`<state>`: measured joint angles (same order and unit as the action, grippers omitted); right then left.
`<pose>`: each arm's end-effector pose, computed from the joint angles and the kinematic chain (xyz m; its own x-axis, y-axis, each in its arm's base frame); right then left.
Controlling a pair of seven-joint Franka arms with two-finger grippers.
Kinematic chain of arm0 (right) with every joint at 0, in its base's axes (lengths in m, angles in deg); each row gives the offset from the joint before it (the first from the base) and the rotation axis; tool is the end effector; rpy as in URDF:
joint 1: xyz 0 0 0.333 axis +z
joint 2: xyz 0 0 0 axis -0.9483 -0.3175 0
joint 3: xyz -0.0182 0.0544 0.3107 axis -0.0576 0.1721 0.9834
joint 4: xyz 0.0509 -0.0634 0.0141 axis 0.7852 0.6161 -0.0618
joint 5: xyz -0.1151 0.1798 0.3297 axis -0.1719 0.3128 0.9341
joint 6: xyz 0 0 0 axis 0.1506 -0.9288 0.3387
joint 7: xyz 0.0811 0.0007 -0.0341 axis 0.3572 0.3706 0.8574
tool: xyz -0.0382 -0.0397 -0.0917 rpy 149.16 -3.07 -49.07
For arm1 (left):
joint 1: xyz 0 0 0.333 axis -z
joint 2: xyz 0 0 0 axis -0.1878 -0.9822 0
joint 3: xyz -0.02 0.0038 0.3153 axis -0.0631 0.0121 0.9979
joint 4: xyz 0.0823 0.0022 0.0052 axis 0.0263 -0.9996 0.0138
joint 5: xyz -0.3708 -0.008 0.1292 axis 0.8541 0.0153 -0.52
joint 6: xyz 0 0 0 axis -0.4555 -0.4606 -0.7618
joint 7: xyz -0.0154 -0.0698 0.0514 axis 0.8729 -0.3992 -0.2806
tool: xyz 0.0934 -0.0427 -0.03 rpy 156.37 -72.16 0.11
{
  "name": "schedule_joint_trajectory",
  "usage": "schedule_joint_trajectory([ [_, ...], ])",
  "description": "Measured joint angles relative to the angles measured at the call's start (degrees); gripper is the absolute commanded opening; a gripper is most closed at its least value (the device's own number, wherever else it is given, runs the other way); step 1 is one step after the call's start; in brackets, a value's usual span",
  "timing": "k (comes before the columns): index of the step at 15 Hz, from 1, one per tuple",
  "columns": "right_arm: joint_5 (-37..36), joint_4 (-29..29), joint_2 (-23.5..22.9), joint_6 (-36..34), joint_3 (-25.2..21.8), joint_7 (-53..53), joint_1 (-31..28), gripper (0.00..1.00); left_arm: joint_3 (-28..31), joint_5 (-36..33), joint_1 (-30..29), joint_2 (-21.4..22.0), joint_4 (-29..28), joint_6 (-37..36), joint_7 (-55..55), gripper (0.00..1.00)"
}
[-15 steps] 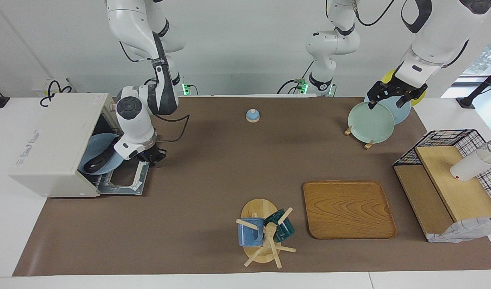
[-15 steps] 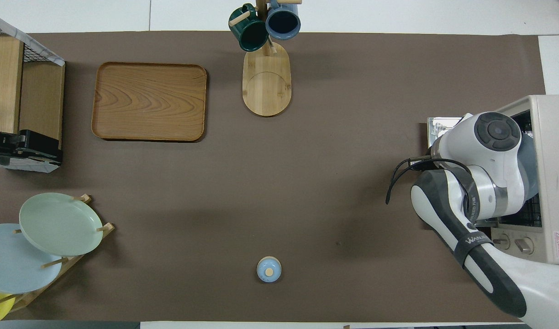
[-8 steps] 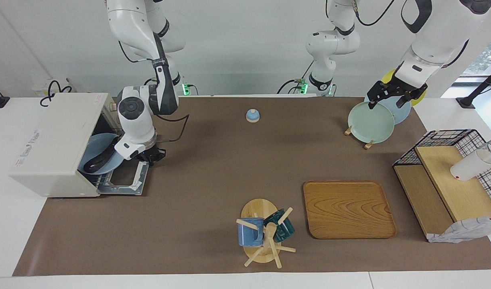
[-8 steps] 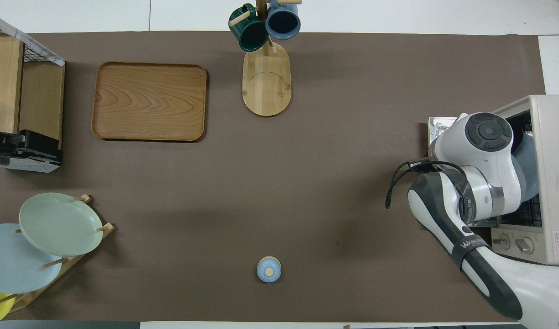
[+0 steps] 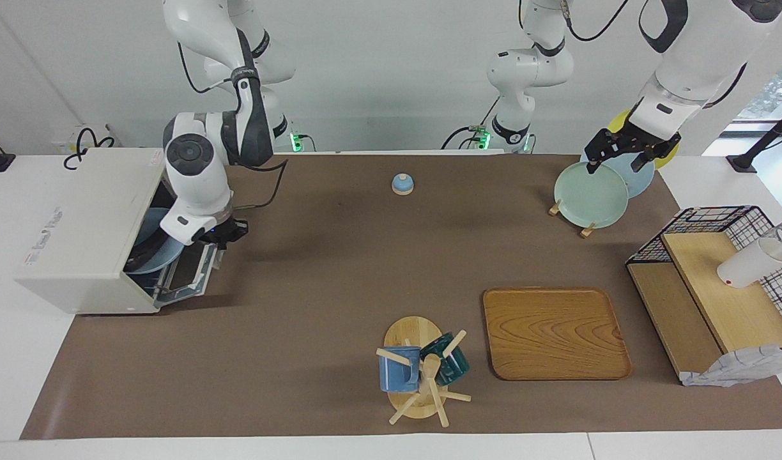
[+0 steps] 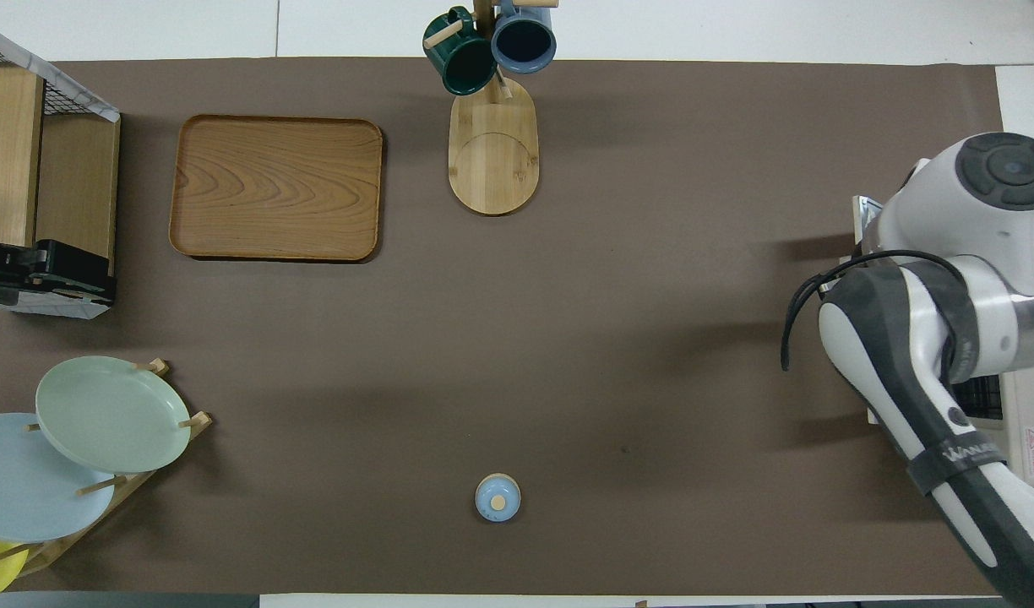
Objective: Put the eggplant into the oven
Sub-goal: 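Push the oven door shut with the right gripper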
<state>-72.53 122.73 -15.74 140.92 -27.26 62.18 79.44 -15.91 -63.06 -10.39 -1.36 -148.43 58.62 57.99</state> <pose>0.5644 -0.0061 0.4218 0.9674 0.1979 -0.1579 0.2229 -0.9615 0.1606 0.5325 -0.0398 0.6137 0.9959 -0.0372 -0.0826 -0.0364 -0.9993 0.0117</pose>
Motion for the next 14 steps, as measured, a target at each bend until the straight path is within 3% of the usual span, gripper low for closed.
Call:
schedule_joint_trajectory([
  [8, -0.9, -1.3, 5.3, -6.3, -1.2, 8.1, -5.3, 0.0, 0.0, 0.0, 0.0, 0.0, 0.0, 0.0, 0.0, 1.0],
  [14, -0.4, -1.8, 7.2, -8.7, -1.2, 8.9, -5.7, 0.0, 0.0, 0.0, 0.0, 0.0, 0.0, 0.0, 0.0, 1.0],
])
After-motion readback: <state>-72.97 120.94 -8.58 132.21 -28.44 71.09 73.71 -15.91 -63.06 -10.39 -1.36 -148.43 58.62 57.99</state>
